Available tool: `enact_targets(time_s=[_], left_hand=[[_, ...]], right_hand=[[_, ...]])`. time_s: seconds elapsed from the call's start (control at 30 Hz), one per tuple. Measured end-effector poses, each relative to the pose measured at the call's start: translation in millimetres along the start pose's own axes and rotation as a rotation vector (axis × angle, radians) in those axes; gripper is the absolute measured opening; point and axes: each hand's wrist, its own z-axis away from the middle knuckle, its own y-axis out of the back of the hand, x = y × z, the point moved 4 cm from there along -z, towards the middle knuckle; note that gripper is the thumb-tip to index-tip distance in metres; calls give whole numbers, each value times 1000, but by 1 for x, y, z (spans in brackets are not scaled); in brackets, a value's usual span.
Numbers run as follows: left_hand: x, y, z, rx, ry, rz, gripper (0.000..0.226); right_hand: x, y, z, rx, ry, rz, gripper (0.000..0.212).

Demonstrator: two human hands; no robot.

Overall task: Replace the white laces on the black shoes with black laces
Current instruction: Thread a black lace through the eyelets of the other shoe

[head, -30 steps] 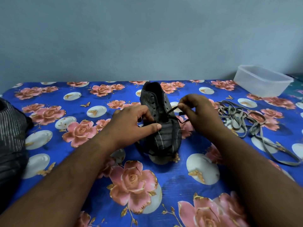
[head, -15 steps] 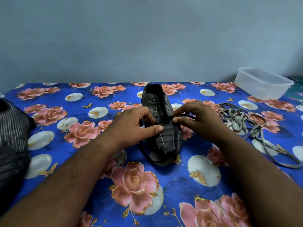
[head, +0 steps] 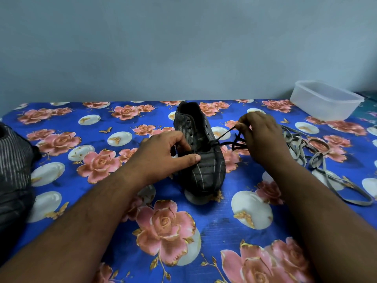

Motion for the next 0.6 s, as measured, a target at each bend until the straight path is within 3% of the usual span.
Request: enact_targets(time_s=[0.13,0.23,0.3,0.4,0.5,0.6], left_hand=[[-1,-2,1,-47,65,104,31],[-2,0,3,-115,151,32,41],[-1,0,6,-197,242,-95,50],[2,0,10,-276,317,-106,55],[6,0,10,-286,318,57,47],[13,-4,11,-306,339,336,39]], right_hand=[[1,-7,2,-120,-61,8,19],[-12,-3,5,-108,18,-104,17],[-21,1,5,-122,74,-213,25],[-35,-2,8,-207,189,-237,34],[-42,-8,10,-249,223,-224,39],[-44,-11,10,-221,220,-238,28]])
